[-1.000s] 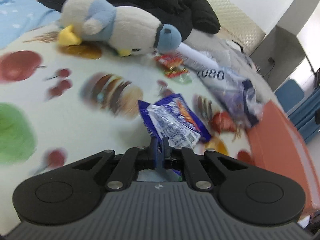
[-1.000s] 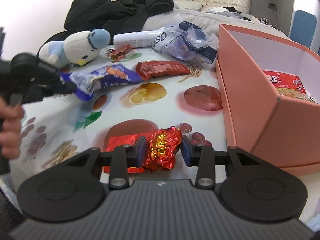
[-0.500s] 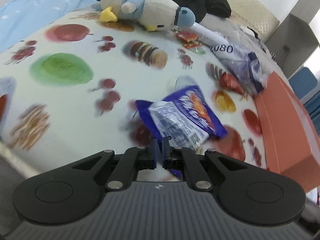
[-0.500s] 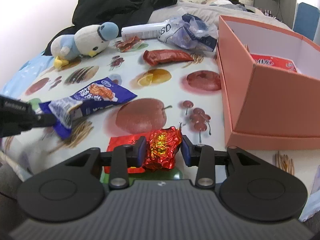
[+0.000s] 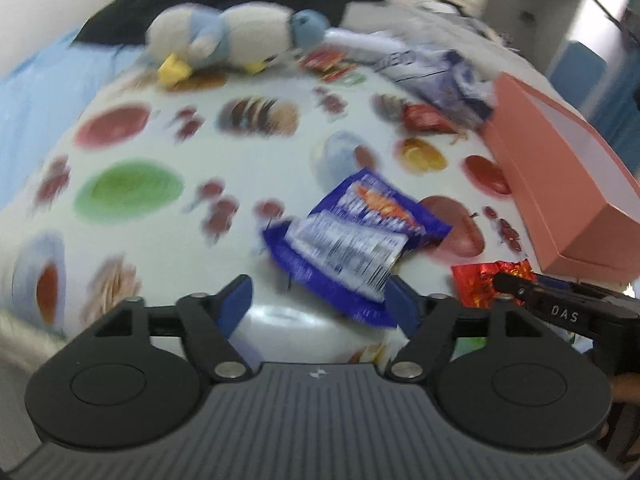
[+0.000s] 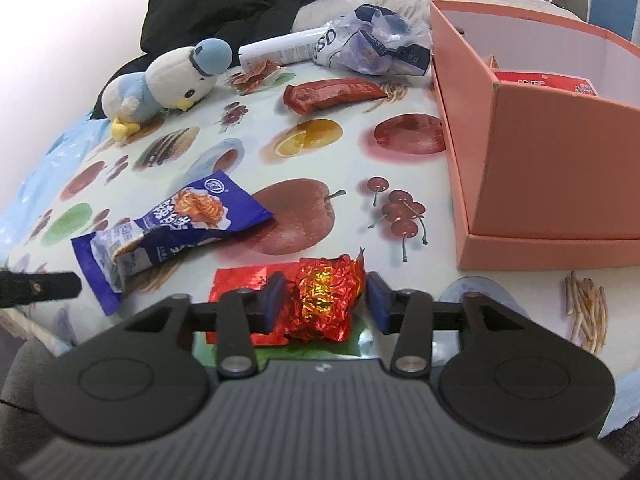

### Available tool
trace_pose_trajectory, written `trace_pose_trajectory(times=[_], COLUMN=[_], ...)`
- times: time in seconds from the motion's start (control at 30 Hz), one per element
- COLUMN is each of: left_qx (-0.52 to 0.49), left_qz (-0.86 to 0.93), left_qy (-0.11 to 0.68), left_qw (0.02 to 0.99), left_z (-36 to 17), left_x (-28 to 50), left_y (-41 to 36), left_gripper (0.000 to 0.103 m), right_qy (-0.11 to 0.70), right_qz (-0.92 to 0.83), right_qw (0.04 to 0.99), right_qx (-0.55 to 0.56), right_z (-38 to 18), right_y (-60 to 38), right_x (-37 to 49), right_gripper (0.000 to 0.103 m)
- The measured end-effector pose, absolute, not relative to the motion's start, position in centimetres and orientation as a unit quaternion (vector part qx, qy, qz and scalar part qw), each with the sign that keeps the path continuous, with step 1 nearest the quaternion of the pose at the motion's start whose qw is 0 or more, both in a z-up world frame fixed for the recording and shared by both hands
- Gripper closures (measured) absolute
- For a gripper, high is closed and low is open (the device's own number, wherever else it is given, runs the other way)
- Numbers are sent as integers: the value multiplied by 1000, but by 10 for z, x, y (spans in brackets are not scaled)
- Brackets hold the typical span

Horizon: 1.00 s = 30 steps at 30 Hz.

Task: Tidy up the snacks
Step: 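Lift blue bag with left tool while right tool lifts red foil candy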

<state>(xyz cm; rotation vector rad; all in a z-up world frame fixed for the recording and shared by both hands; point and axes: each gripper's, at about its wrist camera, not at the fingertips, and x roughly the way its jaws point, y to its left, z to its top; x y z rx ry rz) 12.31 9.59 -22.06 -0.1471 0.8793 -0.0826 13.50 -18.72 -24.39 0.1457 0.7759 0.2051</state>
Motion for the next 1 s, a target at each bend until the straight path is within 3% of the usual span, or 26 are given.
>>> trace_pose_trajectory(times=[0.23, 0.43, 0.77, 0.87, 1.0], left_qx=[-1, 87, 104, 95, 78], left_qz=[-117, -168, -152, -149, -144], left_qy=[402, 417, 443, 456, 459], left_qw=[908, 889, 878, 872, 873], left_z=[-207, -219, -250, -259, -264], left_x=[161, 189, 197, 200, 200], left_y=[71, 50, 59, 61, 63], left_gripper=[12, 11, 11, 11, 12], right_qy=[379, 384, 397, 398, 400], right_qz=[109, 97, 95, 93, 92], right_qw=[916, 917, 912, 912, 912], right_qx=[69, 51, 31, 26, 19], right_z=[-242, -241, -245, -244, -243], right_y=[-185, -182, -181, -180, -179], right_x=[132, 133, 142, 142, 143], right_gripper=[45, 45, 46, 57, 60])
